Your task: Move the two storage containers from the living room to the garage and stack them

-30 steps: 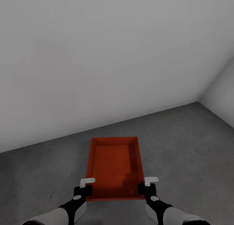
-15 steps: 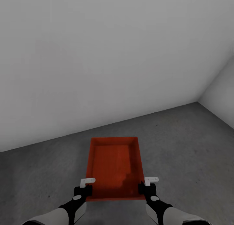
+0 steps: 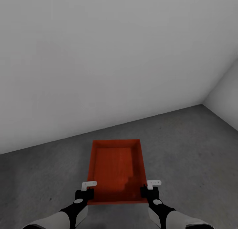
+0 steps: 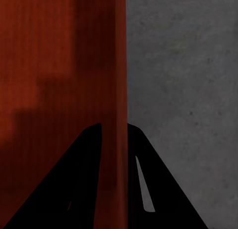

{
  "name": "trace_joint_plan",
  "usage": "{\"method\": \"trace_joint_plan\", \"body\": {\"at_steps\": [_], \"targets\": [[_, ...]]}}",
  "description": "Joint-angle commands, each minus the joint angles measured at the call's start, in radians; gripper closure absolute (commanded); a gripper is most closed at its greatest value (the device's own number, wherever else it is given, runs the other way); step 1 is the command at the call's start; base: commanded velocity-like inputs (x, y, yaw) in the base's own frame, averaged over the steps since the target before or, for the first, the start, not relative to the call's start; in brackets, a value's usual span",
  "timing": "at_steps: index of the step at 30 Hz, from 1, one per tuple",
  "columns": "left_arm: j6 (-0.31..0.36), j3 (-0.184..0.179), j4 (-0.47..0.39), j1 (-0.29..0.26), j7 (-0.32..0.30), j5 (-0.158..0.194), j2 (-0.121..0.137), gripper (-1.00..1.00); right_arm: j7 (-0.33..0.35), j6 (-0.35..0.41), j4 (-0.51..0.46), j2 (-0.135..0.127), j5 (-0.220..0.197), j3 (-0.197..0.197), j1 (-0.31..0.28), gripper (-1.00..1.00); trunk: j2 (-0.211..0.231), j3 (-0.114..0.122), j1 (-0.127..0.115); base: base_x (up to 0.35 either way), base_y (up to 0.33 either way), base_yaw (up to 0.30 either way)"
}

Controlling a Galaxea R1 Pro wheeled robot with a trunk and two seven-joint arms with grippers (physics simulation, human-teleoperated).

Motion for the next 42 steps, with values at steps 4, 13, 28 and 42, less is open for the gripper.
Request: {"method": "trace_joint_plan", "body": {"at_steps": [4, 13, 28, 42], "targets": [[-0.051, -0.012, -0.001, -0.001, 0.018, 0.004, 0.0, 1.0, -0.008, -0.008, 0.005, 0.026, -0.037, -0.053, -0.001, 1.0, 0.0, -0.001, 0.0, 0.0, 0.015, 0.001], [-0.051, -0.012, -0.001, -0.001, 0.018, 0.006, 0.0, 1.0, -0.008, -0.008, 0.005, 0.026, -0.036, -0.053, -0.001, 1.0, 0.0, -0.001, 0.0, 0.0, 0.17, 0.0], [-0.051, -0.013, -0.001, -0.001, 0.018, 0.004, 0.0, 1.0, -0.008, -0.008, 0.005, 0.026, -0.037, -0.054, -0.001, 1.0, 0.0, -0.001, 0.0, 0.0, 0.009, 0.0], [-0.051, -0.014, 0.001, -0.001, 0.018, 0.003, -0.002, 1.0, -0.008, -0.008, 0.005, 0.026, -0.037, -0.054, -0.001, 1.0, 0.0, -0.001, 0.0, 0.0, 0.0, 0.0]]}}
